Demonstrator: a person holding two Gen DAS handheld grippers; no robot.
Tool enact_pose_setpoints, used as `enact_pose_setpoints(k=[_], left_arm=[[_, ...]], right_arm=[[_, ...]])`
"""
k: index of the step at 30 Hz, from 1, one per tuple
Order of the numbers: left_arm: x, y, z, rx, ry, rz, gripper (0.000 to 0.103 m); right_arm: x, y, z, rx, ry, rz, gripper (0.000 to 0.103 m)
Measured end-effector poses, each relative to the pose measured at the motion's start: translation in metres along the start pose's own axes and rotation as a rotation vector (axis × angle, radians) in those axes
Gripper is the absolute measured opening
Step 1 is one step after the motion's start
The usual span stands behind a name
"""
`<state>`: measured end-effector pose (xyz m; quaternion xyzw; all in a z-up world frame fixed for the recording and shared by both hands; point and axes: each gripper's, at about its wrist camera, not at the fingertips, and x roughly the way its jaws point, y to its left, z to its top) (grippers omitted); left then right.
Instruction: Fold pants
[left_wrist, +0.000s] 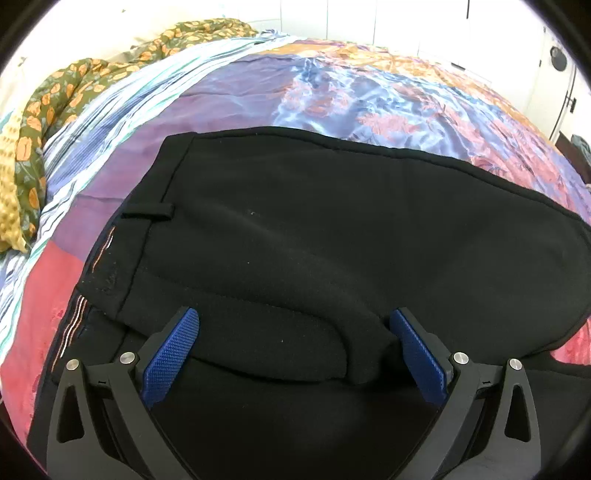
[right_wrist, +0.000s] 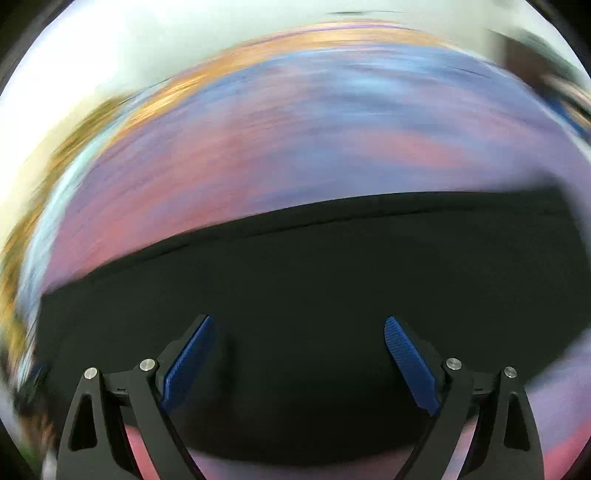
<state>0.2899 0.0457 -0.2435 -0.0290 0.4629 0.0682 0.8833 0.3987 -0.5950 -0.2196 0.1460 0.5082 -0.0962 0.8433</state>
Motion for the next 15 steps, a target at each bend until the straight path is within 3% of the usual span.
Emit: enact_pose_setpoints(k=[1, 3, 6, 9, 10, 11, 12, 14, 15], left_arm=[[0.001, -0.002, -0.001, 0.006, -0.003, 0.010, 0.103], [0.004, -0.004, 0.000, 0.019, -0.006, 0.031, 0.103], [0.007, -0.007, 0.000, 0.026, -0.008, 0.053, 0.103], [0.009, -0.008, 0.000, 0.022, -0.009, 0.062, 0.103], [0.009, -0.008, 0.001, 0.019, -0.007, 0.062, 0.103], [0.010, -0.008, 0.001, 0.019, -0.005, 0.063, 0.103], [0.010, -0.008, 0.002, 0.018, 0.000, 0.065, 0.103], [0.010, -0.009, 0.003, 0.019, 0.008, 0.069, 0.103], [0.010, -0.009, 0.005, 0.019, 0.016, 0.070, 0.103]], right_arm=[[-0.007, -0.034, 0.010, 0.050, -0.014, -0.096, 0.092], [-0.028, -0.078, 0.028, 0.097, -0.076, -0.153, 0.092], [-0.031, -0.086, 0.043, 0.087, -0.086, -0.120, 0.092], [-0.012, -0.084, 0.053, 0.063, -0.050, -0.150, 0.091], [-0.006, -0.088, 0.053, 0.070, -0.023, -0.138, 0.078], [0.003, -0.086, 0.049, 0.076, 0.017, -0.104, 0.051], [0.002, -0.093, 0.054, 0.074, 0.020, -0.100, 0.040], [-0.021, -0.082, 0.046, 0.024, -0.054, -0.149, 0.008], [-0.033, -0.079, 0.040, -0.002, -0.089, -0.127, 0.008]])
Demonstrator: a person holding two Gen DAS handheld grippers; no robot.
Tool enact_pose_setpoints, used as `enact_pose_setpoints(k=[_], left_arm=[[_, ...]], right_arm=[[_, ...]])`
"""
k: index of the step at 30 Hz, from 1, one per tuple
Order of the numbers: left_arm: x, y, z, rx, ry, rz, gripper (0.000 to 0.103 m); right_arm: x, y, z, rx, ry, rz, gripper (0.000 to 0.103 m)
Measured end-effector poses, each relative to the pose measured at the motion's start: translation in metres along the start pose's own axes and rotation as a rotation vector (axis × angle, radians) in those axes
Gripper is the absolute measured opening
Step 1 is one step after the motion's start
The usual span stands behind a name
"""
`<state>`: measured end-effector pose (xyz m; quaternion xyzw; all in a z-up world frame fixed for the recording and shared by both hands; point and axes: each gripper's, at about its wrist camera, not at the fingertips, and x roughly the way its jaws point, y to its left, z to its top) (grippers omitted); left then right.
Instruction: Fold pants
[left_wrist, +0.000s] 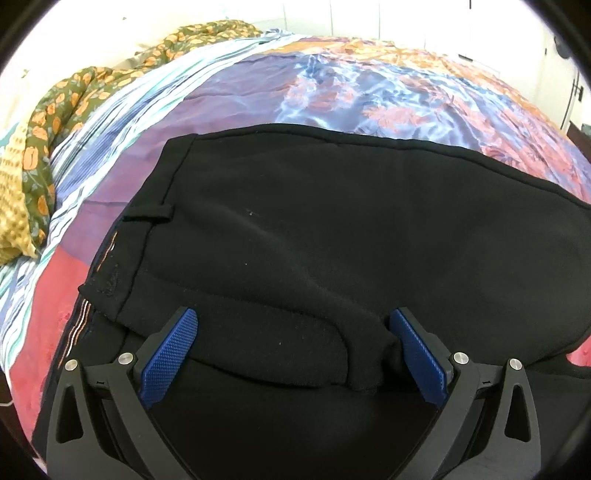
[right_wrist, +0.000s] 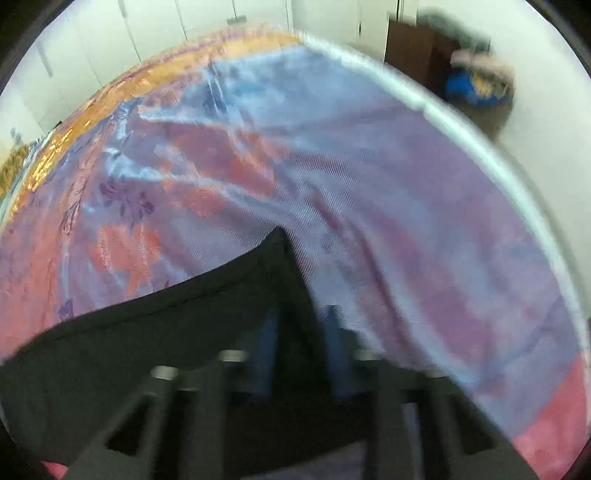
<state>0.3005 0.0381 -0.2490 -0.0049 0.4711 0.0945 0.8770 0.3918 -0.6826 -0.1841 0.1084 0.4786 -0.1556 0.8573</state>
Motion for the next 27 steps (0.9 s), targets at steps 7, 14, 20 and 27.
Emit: enact_pose_setpoints(k=[7, 14, 20, 27], left_arm=[[-0.027, 0.009, 0.004, -0.023, 0.039, -0.031, 0.102], [-0.090, 0.032, -0.030, 0.044, -0.005, -0.090, 0.103], [-0.110, 0.052, -0.059, 0.059, 0.018, -0.113, 0.102], [-0.127, 0.082, -0.085, -0.020, 0.019, -0.131, 0.102]], right_arm=[[-0.177, 0.009, -0.078, -0.203, -0.274, 0.136, 0.007], [-0.226, -0.032, -0.199, -0.187, -0.191, 0.120, 0.007], [-0.181, -0.057, -0.271, -0.132, 0.035, -0.013, 0.050], [-0.241, -0.068, -0.286, -0.020, -0.053, -0.084, 0.061]])
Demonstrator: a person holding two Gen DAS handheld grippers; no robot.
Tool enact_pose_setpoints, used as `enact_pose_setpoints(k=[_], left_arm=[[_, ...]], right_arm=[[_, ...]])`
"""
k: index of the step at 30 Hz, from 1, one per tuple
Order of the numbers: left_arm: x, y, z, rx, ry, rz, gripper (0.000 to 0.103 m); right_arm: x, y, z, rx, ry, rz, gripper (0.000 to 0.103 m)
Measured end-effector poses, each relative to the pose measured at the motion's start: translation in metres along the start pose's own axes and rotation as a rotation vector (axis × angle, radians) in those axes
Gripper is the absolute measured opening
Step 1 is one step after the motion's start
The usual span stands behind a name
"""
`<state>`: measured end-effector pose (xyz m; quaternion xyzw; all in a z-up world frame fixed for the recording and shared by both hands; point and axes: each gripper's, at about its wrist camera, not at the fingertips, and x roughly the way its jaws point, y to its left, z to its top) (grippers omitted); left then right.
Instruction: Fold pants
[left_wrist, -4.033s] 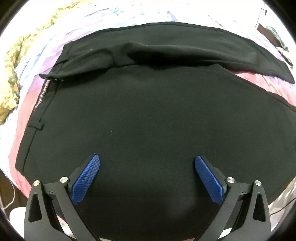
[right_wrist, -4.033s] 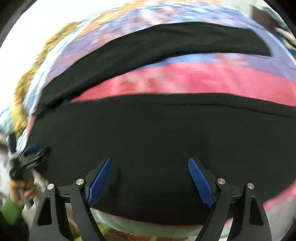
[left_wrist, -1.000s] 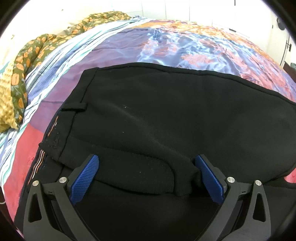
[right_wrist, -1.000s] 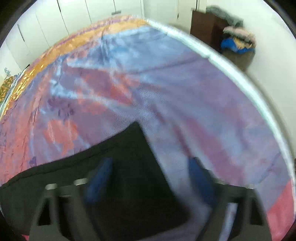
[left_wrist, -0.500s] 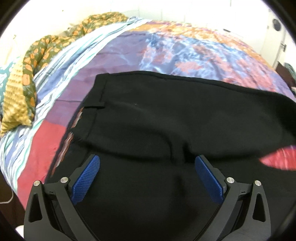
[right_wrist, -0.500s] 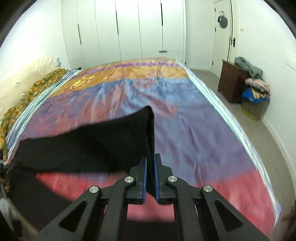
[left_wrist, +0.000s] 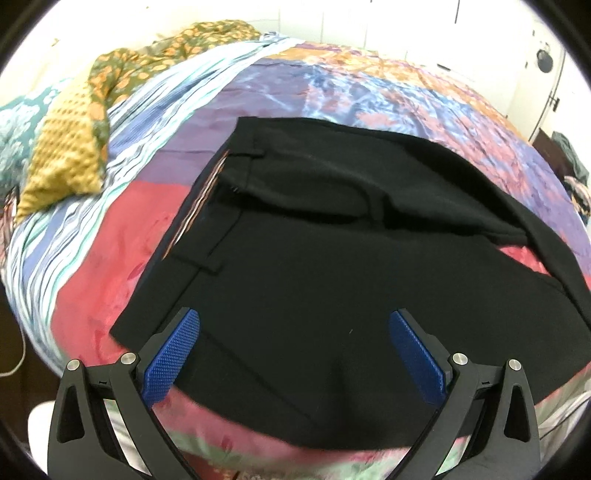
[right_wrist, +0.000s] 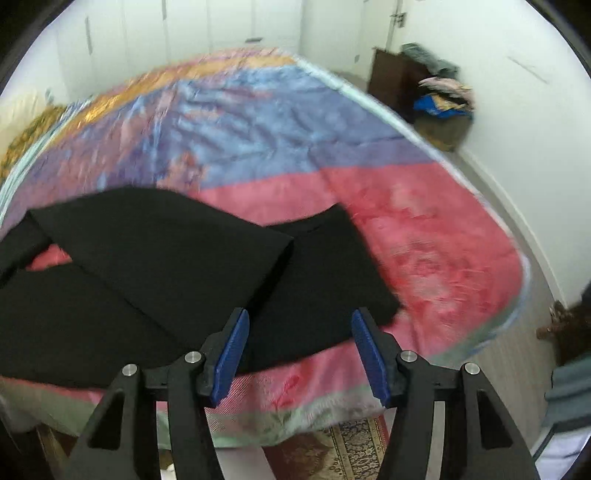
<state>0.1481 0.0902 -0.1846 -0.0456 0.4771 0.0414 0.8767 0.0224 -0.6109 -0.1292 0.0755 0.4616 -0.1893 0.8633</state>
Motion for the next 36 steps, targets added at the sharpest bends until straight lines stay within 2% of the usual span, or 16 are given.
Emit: enact_pose_setpoints(k=[2, 4, 8, 10, 12, 13, 15, 18, 20, 21, 22, 23, 27, 30, 33, 36], left_arm=[[-0.001, 0.001, -0.002, 0.001, 0.004, -0.006, 0.102], [-0.002, -0.001, -0.002, 0.001, -0.002, -0.007, 0.103], [-0.003, -0.009, 0.000, 0.000, -0.006, -0.019, 0.102], [-0.002, -0.016, 0.002, 0.010, -0.003, -0.025, 0.102], [-0.003, -0.022, 0.002, 0.028, 0.000, -0.026, 0.102], [-0.003, -0.027, 0.003, 0.043, 0.003, -0.026, 0.102], [-0.003, -0.033, 0.003, 0.072, 0.005, -0.025, 0.102], [0.002, -0.048, 0.005, 0.122, 0.015, -0.030, 0.102], [0.007, -0.060, 0.009, 0.139, 0.038, -0.062, 0.102], [0.010, -0.069, 0.014, 0.143, 0.057, -0.097, 0.102], [0.012, -0.076, 0.019, 0.142, 0.065, -0.123, 0.102], [0.014, -0.083, 0.026, 0.139, 0.070, -0.150, 0.102], [0.033, -0.107, 0.081, 0.044, 0.104, -0.306, 0.102], [0.062, -0.122, 0.122, -0.013, 0.142, -0.385, 0.102], [0.106, -0.134, 0.158, -0.099, 0.221, -0.423, 0.102], [0.134, -0.136, 0.176, -0.201, 0.270, -0.454, 0.102]], right_arm=[[-0.024, 0.009, -0.002, 0.031, -0.026, 0.060, 0.063], [-0.036, 0.024, 0.002, 0.084, -0.027, 0.168, 0.064], [-0.020, 0.052, -0.008, 0.350, 0.080, 0.572, 0.066], [0.010, 0.062, -0.017, 0.504, 0.160, 0.665, 0.066], [0.039, 0.064, -0.023, 0.585, 0.185, 0.649, 0.066], [0.055, 0.059, -0.025, 0.626, 0.179, 0.577, 0.066], [0.074, 0.044, -0.030, 0.737, 0.147, 0.503, 0.066], [0.082, 0.028, -0.036, 0.895, 0.070, 0.459, 0.066], [0.083, 0.028, -0.034, 0.917, 0.048, 0.422, 0.064], [0.083, 0.030, -0.032, 0.893, 0.049, 0.406, 0.061], [0.082, 0.032, -0.028, 0.852, 0.043, 0.384, 0.042], [0.078, 0.032, -0.023, 0.794, 0.029, 0.337, 0.007], [0.043, 0.022, -0.009, 0.709, -0.069, 0.363, 0.005], [-0.003, 0.031, 0.014, 0.559, -0.161, 0.409, 0.005], [-0.053, 0.044, 0.028, 0.405, -0.253, 0.449, 0.005], [-0.094, 0.050, 0.034, 0.311, -0.330, 0.486, 0.005]])
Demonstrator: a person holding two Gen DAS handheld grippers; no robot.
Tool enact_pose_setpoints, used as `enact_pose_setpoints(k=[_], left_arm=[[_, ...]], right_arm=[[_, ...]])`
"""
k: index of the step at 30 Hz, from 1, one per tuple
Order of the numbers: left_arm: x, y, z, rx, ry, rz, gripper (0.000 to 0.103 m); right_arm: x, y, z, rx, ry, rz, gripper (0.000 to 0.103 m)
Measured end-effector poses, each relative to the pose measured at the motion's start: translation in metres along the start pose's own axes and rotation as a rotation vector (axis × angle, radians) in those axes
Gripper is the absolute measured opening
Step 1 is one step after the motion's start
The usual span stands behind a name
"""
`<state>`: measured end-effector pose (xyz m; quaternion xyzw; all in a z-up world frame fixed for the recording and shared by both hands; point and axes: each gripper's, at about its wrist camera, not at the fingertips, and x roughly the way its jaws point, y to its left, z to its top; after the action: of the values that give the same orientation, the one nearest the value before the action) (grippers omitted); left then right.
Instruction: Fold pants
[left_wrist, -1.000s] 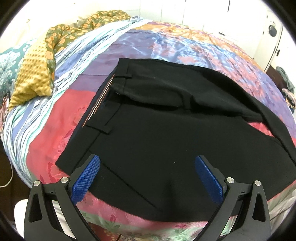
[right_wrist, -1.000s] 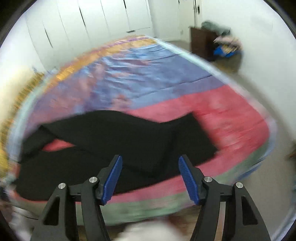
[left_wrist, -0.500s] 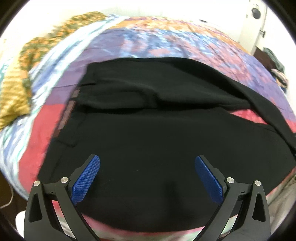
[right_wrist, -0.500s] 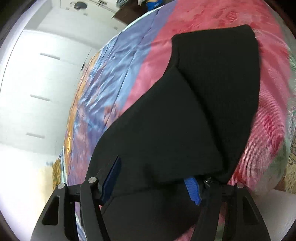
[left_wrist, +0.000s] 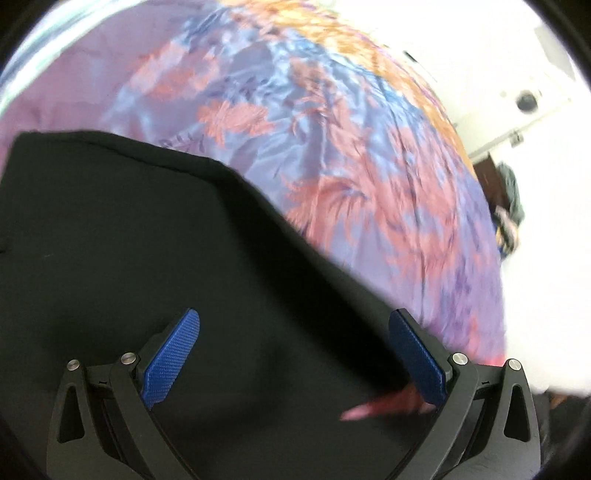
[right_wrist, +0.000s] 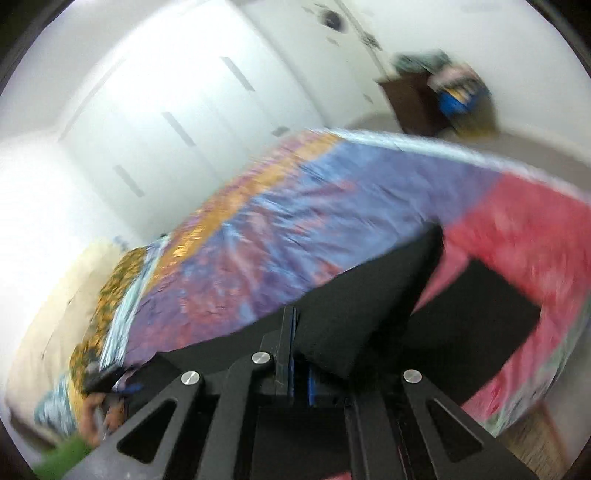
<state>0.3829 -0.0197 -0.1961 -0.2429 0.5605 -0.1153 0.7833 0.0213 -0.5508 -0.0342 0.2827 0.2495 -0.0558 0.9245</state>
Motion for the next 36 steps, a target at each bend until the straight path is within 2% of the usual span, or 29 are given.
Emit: enact_pose_setpoints(k=[5, 7, 8, 9, 10, 12, 15, 17, 18, 20, 21, 23, 25, 26, 29, 31, 36], left_arm=[[0.013, 0.005, 0.011, -0.086, -0.007, -0.021, 0.099], [0.017, 0.005, 0.012, -0.087, -0.001, -0.024, 0.061], [0.020, 0.004, 0.010, -0.089, 0.027, -0.033, 0.015], [0.017, 0.007, 0.007, -0.094, 0.040, -0.023, 0.009], [0.011, 0.006, 0.005, -0.094, 0.025, -0.022, 0.009], [-0.023, 0.000, 0.003, -0.065, -0.054, -0.055, 0.008], [-0.098, -0.009, -0.008, -0.013, -0.198, -0.105, 0.009], [-0.157, -0.010, -0.029, 0.023, -0.301, -0.110, 0.010], [-0.188, -0.007, -0.052, 0.044, -0.355, -0.103, 0.011], [-0.209, 0.001, -0.091, 0.058, -0.391, -0.078, 0.011], [-0.210, 0.007, -0.118, 0.061, -0.394, -0.057, 0.012], [-0.189, 0.023, -0.177, 0.052, -0.339, 0.018, 0.014], [-0.146, 0.038, -0.224, 0.039, -0.204, 0.080, 0.013], [-0.134, 0.043, -0.234, 0.038, -0.163, 0.088, 0.013], [-0.110, 0.044, -0.252, 0.042, -0.090, 0.103, 0.012], [-0.109, 0.042, -0.253, 0.059, -0.086, 0.109, 0.012], [-0.100, 0.042, -0.249, 0.078, -0.077, 0.120, 0.012]], right_arm=[[-0.036, 0.027, 0.002, -0.142, -0.056, 0.028, 0.005], [-0.045, 0.032, -0.001, -0.184, -0.070, 0.031, 0.005], [-0.047, 0.031, -0.002, -0.192, -0.073, 0.037, 0.005], [-0.046, 0.029, -0.004, -0.191, -0.067, 0.034, 0.005], [-0.043, 0.026, -0.004, -0.182, -0.055, 0.025, 0.005], [-0.034, 0.017, 0.000, -0.155, -0.034, 0.010, 0.005], [-0.008, 0.002, 0.015, -0.130, -0.021, 0.006, 0.005], [0.003, 0.003, 0.031, -0.122, -0.045, 0.045, 0.005], [0.004, 0.003, 0.035, -0.124, -0.051, 0.056, 0.005], [0.012, 0.003, 0.042, -0.130, -0.043, 0.068, 0.005], [0.017, -0.002, 0.042, -0.128, -0.021, 0.060, 0.005], [0.035, -0.025, 0.033, -0.102, 0.067, 0.016, 0.005], [0.054, -0.054, 0.016, -0.078, 0.169, -0.065, 0.005], [0.066, -0.072, 0.004, -0.068, 0.238, -0.118, 0.005], [0.094, -0.114, -0.028, -0.043, 0.412, -0.233, 0.005], [0.098, -0.128, -0.036, -0.026, 0.446, -0.255, 0.005], [0.095, -0.144, -0.037, 0.057, 0.444, -0.201, 0.008]])
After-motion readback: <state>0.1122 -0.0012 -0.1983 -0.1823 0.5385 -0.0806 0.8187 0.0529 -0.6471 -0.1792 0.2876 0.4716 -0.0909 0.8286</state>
